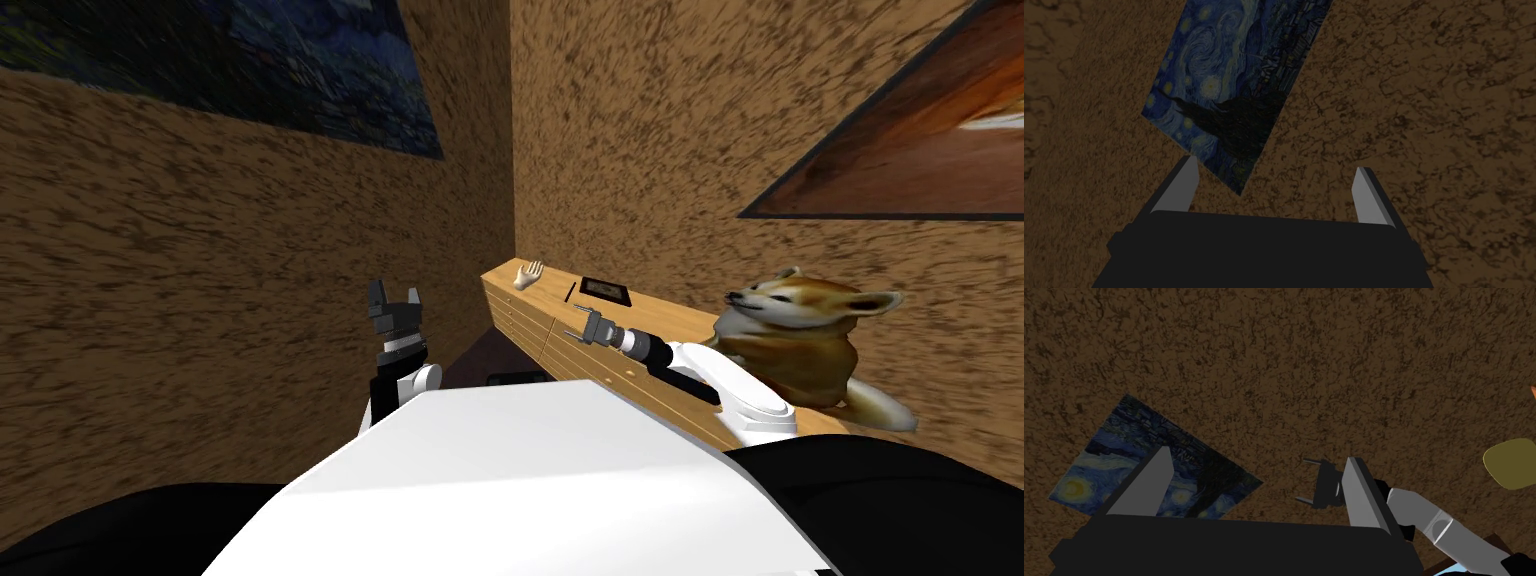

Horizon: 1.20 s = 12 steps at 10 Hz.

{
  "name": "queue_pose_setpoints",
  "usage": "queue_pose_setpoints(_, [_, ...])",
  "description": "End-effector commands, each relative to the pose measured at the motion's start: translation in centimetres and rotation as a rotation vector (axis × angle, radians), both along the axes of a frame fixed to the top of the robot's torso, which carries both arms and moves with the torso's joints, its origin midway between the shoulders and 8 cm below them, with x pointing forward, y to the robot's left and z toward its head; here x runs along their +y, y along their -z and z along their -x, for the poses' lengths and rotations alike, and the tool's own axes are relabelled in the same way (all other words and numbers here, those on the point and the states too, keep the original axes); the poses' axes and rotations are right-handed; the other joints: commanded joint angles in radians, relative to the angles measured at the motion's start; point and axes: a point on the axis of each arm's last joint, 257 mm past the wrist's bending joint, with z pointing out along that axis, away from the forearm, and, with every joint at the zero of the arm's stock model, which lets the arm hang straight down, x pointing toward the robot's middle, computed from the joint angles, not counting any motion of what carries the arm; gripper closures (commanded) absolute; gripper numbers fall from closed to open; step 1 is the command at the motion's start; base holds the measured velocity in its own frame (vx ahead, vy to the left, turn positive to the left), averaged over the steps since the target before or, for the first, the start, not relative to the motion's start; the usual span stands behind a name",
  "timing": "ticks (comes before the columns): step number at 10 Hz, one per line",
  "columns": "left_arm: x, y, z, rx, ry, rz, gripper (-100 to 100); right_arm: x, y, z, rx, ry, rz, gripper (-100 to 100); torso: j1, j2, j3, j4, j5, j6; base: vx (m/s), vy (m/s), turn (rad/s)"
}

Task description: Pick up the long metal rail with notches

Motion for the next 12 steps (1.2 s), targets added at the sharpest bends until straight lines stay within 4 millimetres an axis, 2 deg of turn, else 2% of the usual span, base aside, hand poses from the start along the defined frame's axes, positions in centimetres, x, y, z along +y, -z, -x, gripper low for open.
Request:
queue_pose_setpoints(1, [0.0,0.0,0.0,0.0,0.0,0.0,0,-1.0,1.1,-0.2,0.002,-0.008,0.07,-100,0.0,0.0,0.0,0.0,0.0,0.0,-0.008,-0.011,0.16])
queue_pose_setpoints(2, [0.0,0.0,0.0,0.0,0.0,0.0,0,-2.6,2.5,-0.1,0.009,-0.021,0.165,-100,0.0,0.0,0.0,0.0,0.0,0.001,-0.004,-0.003,0.305])
queue_pose_setpoints(3, [0.0,0.0,0.0,0.0,0.0,0.0,0,-2.8,2.9,-0.1,0.012,-0.02,0.181,-100,0.0,-0.001,0.0,0.0,0.0,0.0,0.0,-0.01,0.16])
queue_pose_setpoints(4, [0.0,0.0,0.0,0.0,0.0,0.0,0,-4.6,4.3,0.0,0.022,-0.035,0.277,-100,0.0,-0.001,-0.001,0.0,0.0,0.001,0.006,-0.003,0.324])
queue_pose_setpoints(5, [0.0,0.0,0.0,0.0,0.0,0.0,0,-4.9,4.7,0.0,0.028,-0.032,0.29,-100,0.0,-0.002,-0.001,0.0,0.0,0.0,0.008,-0.012,0.158])
queue_pose_setpoints(6, [0.0,0.0,0.0,0.0,0.0,0.0,0,-7.0,6.0,0.2,0.047,-0.042,0.378,-100,0.0,-0.001,-0.001,0.0,0.0,0.002,0.016,-0.005,0.325])
queue_pose_setpoints(7, [0.0,0.0,0.0,0.0,0.0,0.0,0,-7.2,6.3,0.3,0.049,-0.045,0.395,-100,0.0,-0.002,-0.001,0.0,0.0,0.0,0.017,-0.013,0.14])
queue_pose_setpoints(8, [0.0,0.0,0.0,0.0,0.0,0.0,0,-9.5,7.5,0.6,0.073,-0.056,0.48,-100,0.0,-0.002,-0.001,0.0,0.0,0.002,0.022,-0.007,0.247])
queue_pose_setpoints(9, [0.0,0.0,0.0,0.0,0.0,0.0,0,-9.7,7.8,0.6,0.075,-0.057,0.495,-100,0.0,-0.003,-0.001,-0.001,0.0,0.001,0.023,-0.008,0.166])
queue_pose_setpoints(10, [0.0,0.0,0.0,0.0,0.0,0.0,0,-11.6,8.7,1.0,0.094,-0.077,0.578,-100,0.0,-0.003,-0.001,-0.001,0.0,0.002,0.027,-0.005,0.278])
queue_pose_setpoints(11, [0.0,0.0,0.0,0.0,0.0,0.0,0,-12.3,9.1,1.1,0.107,-0.07,0.591,-100,0.0,-0.003,-0.002,-0.001,0.0,0.001,0.025,-0.013,0.156])
queue_pose_setpoints(12, [0.0,0.0,0.0,0.0,0.0,0.0,0,-14.4,9.9,1.6,0.13,-0.092,0.676,-100,0.0,-0.003,-0.002,-0.001,0.0,0.002,0.038,-0.008,0.28])
